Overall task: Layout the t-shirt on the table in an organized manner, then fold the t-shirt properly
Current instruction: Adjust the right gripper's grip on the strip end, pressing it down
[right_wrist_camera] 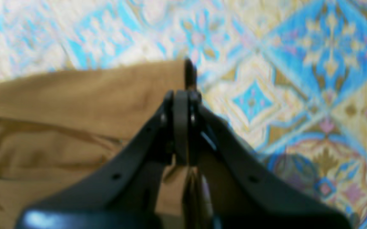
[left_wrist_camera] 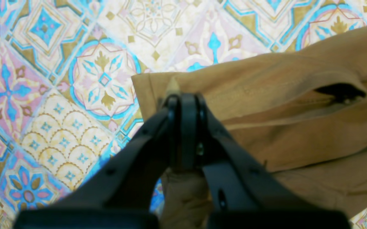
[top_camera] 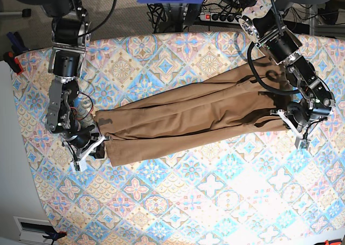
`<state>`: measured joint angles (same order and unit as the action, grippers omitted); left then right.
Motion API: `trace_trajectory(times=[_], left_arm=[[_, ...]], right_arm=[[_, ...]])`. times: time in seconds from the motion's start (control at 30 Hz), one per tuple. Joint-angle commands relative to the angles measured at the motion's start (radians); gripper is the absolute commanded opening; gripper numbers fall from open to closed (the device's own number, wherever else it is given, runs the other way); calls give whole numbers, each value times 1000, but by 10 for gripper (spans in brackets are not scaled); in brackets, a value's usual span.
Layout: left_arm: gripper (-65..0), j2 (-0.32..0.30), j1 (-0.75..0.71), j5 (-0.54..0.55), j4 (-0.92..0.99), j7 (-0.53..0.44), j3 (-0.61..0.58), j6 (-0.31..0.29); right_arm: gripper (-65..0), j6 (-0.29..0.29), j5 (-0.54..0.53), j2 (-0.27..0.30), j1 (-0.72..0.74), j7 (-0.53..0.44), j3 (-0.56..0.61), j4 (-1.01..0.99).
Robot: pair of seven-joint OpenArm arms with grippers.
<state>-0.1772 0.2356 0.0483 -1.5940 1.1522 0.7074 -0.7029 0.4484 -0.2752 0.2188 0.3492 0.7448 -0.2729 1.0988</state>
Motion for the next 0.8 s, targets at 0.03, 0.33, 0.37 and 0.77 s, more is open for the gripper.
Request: trace_trajectory(times=[0.03, 0.33, 0.37, 0.77], left_arm=[[-650, -12, 20, 9, -21, -15, -1, 5], [-650, -12, 20, 9, -21, -15, -1, 5], [-650, -12, 20, 9, -21, -15, -1, 5], [-650, -12, 18, 9, -21, -11, -1, 5]], right_arm=[[-650, 7, -16, 8, 35, -29, -2, 10], [-322, 13, -16, 9, 32, -64, 1, 16], [-323, 13, -16, 9, 32, -69, 1, 13], [-361, 13, -16, 8, 35, -77, 97, 5]])
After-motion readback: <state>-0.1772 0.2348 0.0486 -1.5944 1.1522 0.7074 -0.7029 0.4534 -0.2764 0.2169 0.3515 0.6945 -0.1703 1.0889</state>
